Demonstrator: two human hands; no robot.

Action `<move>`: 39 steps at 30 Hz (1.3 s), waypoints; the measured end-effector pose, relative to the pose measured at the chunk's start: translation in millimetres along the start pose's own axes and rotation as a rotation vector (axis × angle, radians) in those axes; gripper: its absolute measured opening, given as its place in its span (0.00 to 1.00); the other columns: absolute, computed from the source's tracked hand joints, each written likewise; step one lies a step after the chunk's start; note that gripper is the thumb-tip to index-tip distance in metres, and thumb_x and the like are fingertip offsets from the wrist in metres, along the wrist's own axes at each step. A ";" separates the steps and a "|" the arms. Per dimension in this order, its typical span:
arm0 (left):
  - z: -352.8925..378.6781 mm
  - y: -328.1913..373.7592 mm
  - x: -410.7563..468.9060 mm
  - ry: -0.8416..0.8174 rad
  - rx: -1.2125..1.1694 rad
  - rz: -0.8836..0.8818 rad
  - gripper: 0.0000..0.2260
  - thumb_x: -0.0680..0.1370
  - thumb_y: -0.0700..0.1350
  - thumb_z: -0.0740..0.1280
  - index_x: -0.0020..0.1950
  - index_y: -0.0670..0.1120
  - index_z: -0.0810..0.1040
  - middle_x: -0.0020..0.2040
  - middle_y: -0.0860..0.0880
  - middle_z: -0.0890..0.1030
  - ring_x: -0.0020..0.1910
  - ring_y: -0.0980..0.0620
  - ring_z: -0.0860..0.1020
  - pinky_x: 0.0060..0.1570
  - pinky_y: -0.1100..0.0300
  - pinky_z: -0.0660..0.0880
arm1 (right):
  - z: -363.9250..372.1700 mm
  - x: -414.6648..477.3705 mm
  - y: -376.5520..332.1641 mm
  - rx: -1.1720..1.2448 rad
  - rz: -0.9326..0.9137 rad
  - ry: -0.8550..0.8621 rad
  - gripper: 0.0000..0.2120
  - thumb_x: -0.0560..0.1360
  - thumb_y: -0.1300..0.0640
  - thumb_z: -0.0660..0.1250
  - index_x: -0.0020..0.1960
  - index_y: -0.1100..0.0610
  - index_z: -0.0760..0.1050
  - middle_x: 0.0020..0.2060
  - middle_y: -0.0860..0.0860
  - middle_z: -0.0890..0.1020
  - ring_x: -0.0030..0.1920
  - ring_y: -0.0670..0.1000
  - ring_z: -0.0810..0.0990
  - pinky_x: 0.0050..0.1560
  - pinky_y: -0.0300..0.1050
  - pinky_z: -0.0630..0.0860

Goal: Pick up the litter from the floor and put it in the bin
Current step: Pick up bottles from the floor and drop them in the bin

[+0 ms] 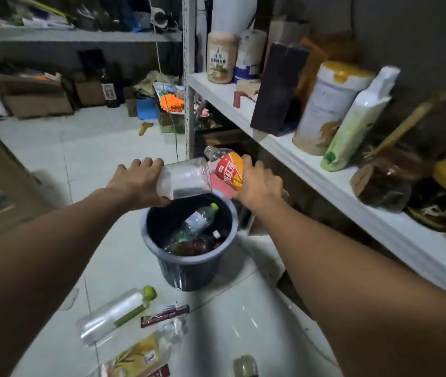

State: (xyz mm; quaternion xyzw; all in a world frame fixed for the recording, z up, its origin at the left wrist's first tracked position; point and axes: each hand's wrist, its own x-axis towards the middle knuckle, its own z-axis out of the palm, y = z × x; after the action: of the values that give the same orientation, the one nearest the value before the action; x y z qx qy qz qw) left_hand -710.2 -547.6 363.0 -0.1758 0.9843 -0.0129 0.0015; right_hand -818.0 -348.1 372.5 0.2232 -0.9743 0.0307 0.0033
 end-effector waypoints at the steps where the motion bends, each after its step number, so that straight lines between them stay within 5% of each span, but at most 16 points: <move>1: 16.6 0.0 2.6 0.011 0.006 -0.001 0.35 0.68 0.63 0.70 0.66 0.47 0.62 0.63 0.45 0.71 0.61 0.44 0.69 0.57 0.49 0.68 | 16.9 2.6 3.2 0.011 -0.002 0.010 0.40 0.70 0.48 0.74 0.74 0.53 0.55 0.65 0.57 0.70 0.63 0.59 0.73 0.55 0.54 0.72; 21: 161.3 43.0 43.4 -0.119 0.205 0.191 0.39 0.70 0.61 0.69 0.75 0.49 0.56 0.69 0.46 0.65 0.68 0.45 0.65 0.68 0.50 0.63 | 118.3 46.3 11.1 -0.025 -0.061 0.172 0.41 0.70 0.46 0.74 0.73 0.54 0.55 0.64 0.58 0.70 0.62 0.59 0.73 0.54 0.52 0.72; 33: 201.1 60.6 55.6 -0.125 0.411 0.216 0.33 0.77 0.44 0.64 0.76 0.42 0.50 0.69 0.43 0.64 0.67 0.44 0.65 0.63 0.49 0.65 | 139.2 51.6 2.6 -0.061 -0.114 0.165 0.41 0.71 0.47 0.73 0.74 0.55 0.53 0.66 0.57 0.70 0.64 0.58 0.73 0.57 0.51 0.72; 39: 204.8 63.0 53.0 -0.186 0.269 0.212 0.38 0.76 0.56 0.64 0.77 0.42 0.47 0.71 0.43 0.61 0.69 0.44 0.63 0.66 0.48 0.63 | 149.1 47.8 -8.9 -0.035 -0.143 0.169 0.41 0.71 0.46 0.73 0.74 0.54 0.54 0.66 0.57 0.70 0.65 0.58 0.71 0.57 0.52 0.72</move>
State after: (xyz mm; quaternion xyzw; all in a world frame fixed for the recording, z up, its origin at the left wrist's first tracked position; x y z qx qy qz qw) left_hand -780.2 -511.9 156.7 -0.0699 0.9824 -0.1276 0.1171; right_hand -856.1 -386.1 225.2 0.2885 -0.9526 0.0321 0.0915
